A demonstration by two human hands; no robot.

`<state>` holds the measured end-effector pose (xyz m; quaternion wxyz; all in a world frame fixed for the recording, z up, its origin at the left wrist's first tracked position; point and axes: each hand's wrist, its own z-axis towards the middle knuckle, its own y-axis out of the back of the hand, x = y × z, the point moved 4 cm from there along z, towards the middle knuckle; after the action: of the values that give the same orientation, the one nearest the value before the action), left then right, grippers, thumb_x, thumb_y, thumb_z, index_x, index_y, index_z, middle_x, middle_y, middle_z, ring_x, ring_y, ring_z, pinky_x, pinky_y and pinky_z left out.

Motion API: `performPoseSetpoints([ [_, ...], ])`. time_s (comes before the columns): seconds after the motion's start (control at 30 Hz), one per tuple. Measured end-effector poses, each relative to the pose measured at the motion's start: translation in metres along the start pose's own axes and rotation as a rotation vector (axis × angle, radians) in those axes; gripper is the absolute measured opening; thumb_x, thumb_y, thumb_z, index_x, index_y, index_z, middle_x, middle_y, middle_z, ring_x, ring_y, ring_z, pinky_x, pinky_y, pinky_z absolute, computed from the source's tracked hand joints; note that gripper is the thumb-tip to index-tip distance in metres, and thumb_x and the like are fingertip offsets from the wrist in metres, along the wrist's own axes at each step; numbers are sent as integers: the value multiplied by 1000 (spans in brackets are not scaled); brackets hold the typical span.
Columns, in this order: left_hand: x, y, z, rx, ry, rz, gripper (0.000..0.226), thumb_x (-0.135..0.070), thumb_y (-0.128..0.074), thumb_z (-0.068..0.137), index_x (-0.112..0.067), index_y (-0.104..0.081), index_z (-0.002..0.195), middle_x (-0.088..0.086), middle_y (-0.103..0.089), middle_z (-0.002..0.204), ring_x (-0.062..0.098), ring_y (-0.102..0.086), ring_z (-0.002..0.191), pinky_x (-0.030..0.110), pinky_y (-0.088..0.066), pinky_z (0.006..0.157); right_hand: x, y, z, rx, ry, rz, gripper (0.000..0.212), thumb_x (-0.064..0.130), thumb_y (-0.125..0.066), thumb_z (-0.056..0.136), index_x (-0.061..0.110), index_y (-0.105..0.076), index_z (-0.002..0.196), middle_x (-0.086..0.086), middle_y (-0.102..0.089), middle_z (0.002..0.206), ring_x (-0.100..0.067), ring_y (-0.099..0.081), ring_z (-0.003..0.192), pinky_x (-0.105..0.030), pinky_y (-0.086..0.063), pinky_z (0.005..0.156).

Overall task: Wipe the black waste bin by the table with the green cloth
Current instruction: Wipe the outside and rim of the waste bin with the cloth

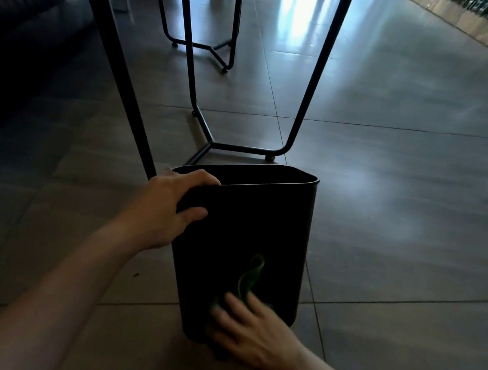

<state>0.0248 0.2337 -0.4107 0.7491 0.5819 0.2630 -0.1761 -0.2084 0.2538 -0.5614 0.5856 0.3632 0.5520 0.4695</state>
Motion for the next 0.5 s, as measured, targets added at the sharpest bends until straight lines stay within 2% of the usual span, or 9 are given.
performPoseSetpoints([
  [0.03, 1, 0, -1, 14, 8, -6, 46, -16, -79, 82, -42, -61, 115, -25, -54, 87, 9, -52, 87, 35, -42, 80, 5, -7, -15, 53, 74, 0, 44, 37, -64, 88, 40, -59, 132, -1, -43, 142, -28, -43, 127, -41, -55, 99],
  [0.1, 4, 0, -1, 35, 24, -13, 45, -17, -78, 84, -43, -59, 115, -19, -61, 92, 15, -51, 92, 38, -44, 83, -16, -3, -33, 1, -12, 26, 46, 33, -66, 83, 36, -57, 128, -3, -44, 138, -30, -45, 122, -43, -58, 95],
  [0.2, 10, 1, 2, 44, 60, -21, 45, -15, -77, 85, -41, -59, 117, -11, -65, 96, 18, -54, 97, 41, -46, 84, -94, 28, -30, -290, -488, 110, 41, 23, -64, 82, 23, -53, 122, -12, -45, 128, -39, -45, 111, -52, -55, 88],
  [0.27, 10, 1, 3, 69, 73, -29, 44, -15, -77, 85, -39, -59, 117, -6, -66, 95, 22, -58, 96, 44, -49, 85, -150, 56, -20, -480, -793, 197, 39, 21, -70, 83, 18, -56, 119, -14, -47, 122, -38, -47, 108, -50, -48, 87],
  [0.3, 8, 0, 4, 78, 68, -22, 44, -14, -77, 85, -39, -58, 117, -5, -66, 96, 23, -59, 95, 45, -49, 85, -169, 66, -15, -538, -873, 233, 38, 23, -73, 83, 16, -58, 118, -13, -49, 121, -36, -48, 107, -47, -45, 86],
  [0.33, 8, 1, 3, 82, 64, -18, 45, -14, -76, 86, -40, -58, 116, -4, -66, 97, 24, -59, 95, 46, -50, 86, -176, 71, -8, -557, -895, 252, 39, 23, -75, 83, 15, -59, 117, -13, -50, 120, -35, -49, 106, -44, -44, 85],
  [0.4, 5, 2, 4, 88, 60, -30, 46, -11, -76, 86, -41, -56, 115, -3, -68, 98, 23, -61, 94, 49, -48, 90, -164, 68, -1, -492, -834, 245, 41, 20, -78, 80, 15, -58, 115, -13, -49, 119, -35, -51, 103, -43, -45, 83],
  [0.5, 1, 2, 4, 88, 36, -30, 43, -8, -75, 86, -35, -58, 115, -1, -69, 98, 24, -63, 94, 53, -44, 98, -104, 44, -15, -278, -571, 269, 28, 19, -69, 85, 15, -58, 111, -13, -56, 112, -35, -55, 95, -47, -51, 77],
])
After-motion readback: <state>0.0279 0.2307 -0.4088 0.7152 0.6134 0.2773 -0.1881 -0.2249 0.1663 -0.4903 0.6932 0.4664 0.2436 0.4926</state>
